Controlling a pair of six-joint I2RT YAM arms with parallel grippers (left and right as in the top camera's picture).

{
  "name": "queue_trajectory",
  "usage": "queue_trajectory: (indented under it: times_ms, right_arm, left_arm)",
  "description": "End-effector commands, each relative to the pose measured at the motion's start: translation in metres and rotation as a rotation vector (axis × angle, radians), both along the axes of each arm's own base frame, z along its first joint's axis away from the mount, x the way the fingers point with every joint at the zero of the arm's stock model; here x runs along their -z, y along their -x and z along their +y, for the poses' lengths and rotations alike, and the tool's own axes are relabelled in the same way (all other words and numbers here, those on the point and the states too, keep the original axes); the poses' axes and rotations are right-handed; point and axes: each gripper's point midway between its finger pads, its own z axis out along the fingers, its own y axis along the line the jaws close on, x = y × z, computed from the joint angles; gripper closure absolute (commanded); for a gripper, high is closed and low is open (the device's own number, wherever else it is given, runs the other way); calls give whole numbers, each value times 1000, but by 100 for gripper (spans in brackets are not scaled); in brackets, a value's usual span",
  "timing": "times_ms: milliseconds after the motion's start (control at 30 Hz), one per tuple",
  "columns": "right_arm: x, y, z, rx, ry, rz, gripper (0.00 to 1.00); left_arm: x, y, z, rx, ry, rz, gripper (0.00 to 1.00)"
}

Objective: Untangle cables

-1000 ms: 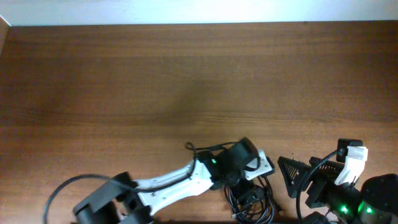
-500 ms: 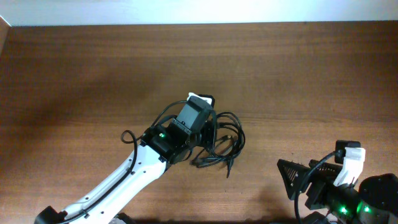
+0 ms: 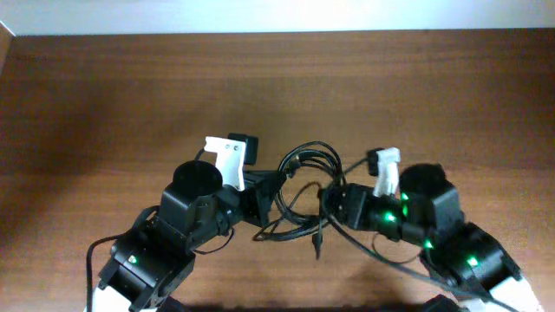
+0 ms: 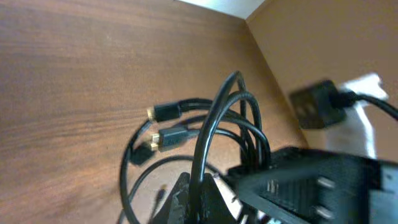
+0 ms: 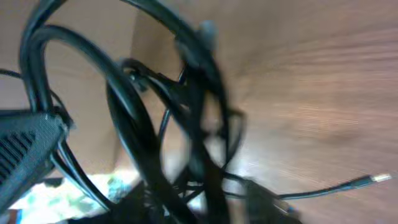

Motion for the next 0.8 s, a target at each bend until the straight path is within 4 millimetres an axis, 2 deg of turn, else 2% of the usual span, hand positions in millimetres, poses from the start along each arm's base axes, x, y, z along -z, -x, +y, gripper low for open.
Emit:
queue_trajectory:
  times_ms: [0,33,67,133,167,200,267,300,367,400,500,633,667,700,767]
  right_arm:
    - [10,7,15,-132,5,18,96]
    - [14,7,12,-143,34,0,96]
    - [14,9,7,-132,52,-7,96]
    - [2,14,-11,-112,71,-86,96]
    - [-8,20,-18,-99,63,-125,96]
    - [-16,27,-27,-73,64,-163,96]
    - [-20,32,-39,-26,85,-194,96]
    - [-15,34,-61,69,156,-206,96]
    - [1,36,-94,213,269,-175,96]
    - [5,36,-104,256,299,-160,96]
    - [11,36,-113,288,342,-146,95]
    - [30,39,-150,427,502,-94,92]
    - [36,42,-166,532,525,-36,92]
    - [39,45,-174,589,530,-5,88]
    - [41,47,-169,588,492,27,85]
  left_arm:
    - [-15,3,1,49,-6,-80,100]
    - [-16,-1,9,25,-28,-105,100]
    - [-13,-13,34,-96,-78,-117,100]
    - [5,-29,106,-411,-246,-85,100]
    - [16,-28,125,-474,-299,-42,100]
    - [25,-26,138,-513,-332,-6,100]
    - [30,-25,154,-572,-360,21,100]
    - [29,-27,162,-607,-364,22,100]
    - [28,-29,172,-669,-330,41,100]
    - [29,-29,171,-669,-326,44,100]
    - [31,-27,172,-667,-331,54,100]
    - [33,-25,165,-635,-312,69,100]
    - [33,-25,165,-635,-312,68,100]
    - [33,-25,165,-635,-312,68,100]
    - [36,-27,165,-633,-319,79,100]
